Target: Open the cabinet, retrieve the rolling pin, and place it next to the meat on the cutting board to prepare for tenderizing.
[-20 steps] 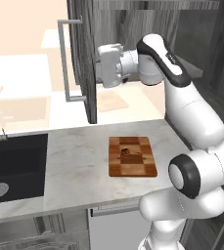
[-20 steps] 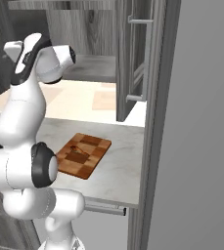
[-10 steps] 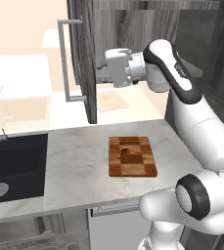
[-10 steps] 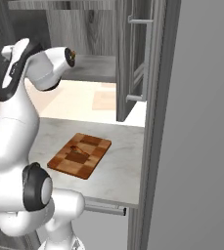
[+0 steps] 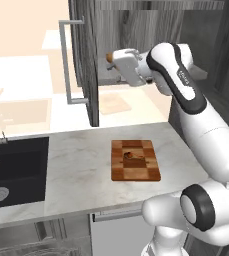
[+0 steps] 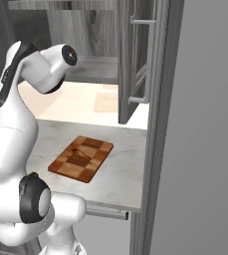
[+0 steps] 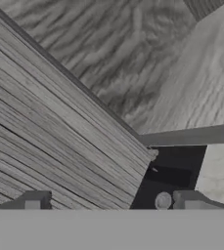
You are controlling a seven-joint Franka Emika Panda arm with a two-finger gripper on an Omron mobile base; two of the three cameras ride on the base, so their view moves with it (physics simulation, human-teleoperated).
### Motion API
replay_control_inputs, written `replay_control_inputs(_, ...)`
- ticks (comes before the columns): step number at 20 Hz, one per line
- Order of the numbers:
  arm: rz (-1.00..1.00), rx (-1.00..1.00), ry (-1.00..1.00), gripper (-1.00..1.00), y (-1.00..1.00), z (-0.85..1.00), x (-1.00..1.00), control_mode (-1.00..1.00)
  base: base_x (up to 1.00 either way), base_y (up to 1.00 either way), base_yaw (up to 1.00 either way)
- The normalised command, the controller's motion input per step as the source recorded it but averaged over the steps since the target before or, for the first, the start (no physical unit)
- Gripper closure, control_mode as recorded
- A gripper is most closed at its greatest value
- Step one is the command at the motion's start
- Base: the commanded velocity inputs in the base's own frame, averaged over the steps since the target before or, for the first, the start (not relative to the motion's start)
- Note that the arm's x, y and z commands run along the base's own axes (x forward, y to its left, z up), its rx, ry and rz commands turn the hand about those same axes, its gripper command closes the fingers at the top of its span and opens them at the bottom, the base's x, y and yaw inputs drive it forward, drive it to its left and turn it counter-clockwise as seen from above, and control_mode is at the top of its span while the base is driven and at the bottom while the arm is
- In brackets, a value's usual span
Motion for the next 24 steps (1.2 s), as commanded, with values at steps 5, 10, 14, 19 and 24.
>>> replay_control_inputs(5, -0.14, -0.19, 0.0, -1.0, -0.28, 0.16, 0.29, -1.0, 0.0, 0.0, 0.0)
replay_control_inputs(10, -0.1, -0.18, 0.0, -1.0, -0.34, 0.12, 0.43, -1.0, 0.0, 0.0, 0.0)
replay_control_inputs(14, -0.06, -0.18, 0.0, -1.0, -0.31, 0.03, 0.45, -1.0, 0.0, 0.0, 0.0)
replay_control_inputs(19, -0.01, -0.19, -0.04, -1.0, -0.18, 0.0, 0.38, -1.0, 0.0, 0.0, 0.0)
replay_control_inputs(24, -0.01, -0.2, -0.04, -1.0, -0.14, -0.01, 0.33, -1.0, 0.0, 0.0, 0.0)
